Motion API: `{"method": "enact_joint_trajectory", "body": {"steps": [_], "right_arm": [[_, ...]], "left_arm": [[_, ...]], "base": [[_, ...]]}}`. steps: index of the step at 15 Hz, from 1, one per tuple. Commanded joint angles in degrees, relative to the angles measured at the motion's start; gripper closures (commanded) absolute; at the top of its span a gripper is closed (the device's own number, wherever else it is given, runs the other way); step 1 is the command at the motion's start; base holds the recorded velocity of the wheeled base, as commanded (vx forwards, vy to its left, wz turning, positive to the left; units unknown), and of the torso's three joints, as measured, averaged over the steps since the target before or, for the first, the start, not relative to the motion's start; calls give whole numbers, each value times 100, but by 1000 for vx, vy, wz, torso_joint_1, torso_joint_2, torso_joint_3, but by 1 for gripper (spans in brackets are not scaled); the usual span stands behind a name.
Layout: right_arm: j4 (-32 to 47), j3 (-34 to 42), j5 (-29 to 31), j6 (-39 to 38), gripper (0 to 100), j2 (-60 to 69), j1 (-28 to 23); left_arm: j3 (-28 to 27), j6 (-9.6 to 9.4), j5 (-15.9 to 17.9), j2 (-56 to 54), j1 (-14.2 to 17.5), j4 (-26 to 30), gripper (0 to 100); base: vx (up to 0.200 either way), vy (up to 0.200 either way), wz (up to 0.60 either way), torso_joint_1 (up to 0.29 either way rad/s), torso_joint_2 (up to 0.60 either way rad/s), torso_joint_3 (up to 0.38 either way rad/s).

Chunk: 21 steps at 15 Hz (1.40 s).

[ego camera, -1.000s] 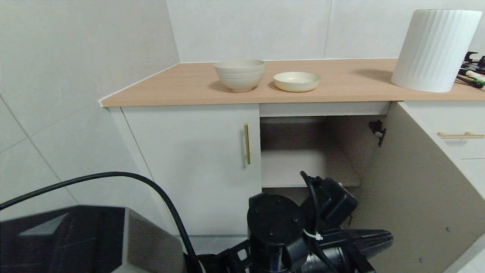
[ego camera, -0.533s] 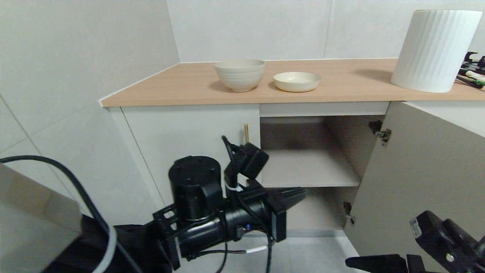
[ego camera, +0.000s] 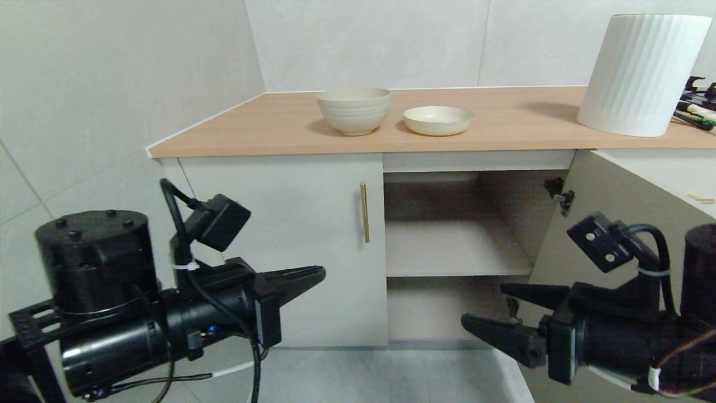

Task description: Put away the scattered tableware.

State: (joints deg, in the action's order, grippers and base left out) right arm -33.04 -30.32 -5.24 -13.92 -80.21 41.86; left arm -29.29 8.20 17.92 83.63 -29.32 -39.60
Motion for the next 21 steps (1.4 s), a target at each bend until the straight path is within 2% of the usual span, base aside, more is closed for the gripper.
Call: {"method": "enact_joint_trajectory", "body": {"steps": [1, 2, 3, 6, 16, 21], "right_arm": [[104, -704, 41, 12, 0, -715, -214], [236, -994, 32, 12, 0, -864, -249], [403, -1275, 32, 12, 0, -1005, -310], [860, -1811, 32, 12, 0, -1154, -407], [931, -1855, 50, -58, 0, -1102, -512], [939, -1837, 50, -58, 0, -1119, -504]], "left_arm": [[55, -3, 1, -857, 445, 426, 100], [47, -3, 1, -1006, 559, 620, 100], [47, -3, 1, -1112, 664, 734, 0], [47, 32, 36, -1138, 849, 804, 0], [-147, 50, -157, -1085, 1016, 760, 0], [-182, 50, -148, -1077, 1156, 760, 0]], "base": [[0, 0, 0, 0, 0, 0], [0, 0, 0, 0, 0, 0], [0, 0, 0, 0, 0, 0], [0, 0, 0, 0, 0, 0], [0, 0, 0, 0, 0, 0], [200, 0, 0, 3, -3, 2]]}}
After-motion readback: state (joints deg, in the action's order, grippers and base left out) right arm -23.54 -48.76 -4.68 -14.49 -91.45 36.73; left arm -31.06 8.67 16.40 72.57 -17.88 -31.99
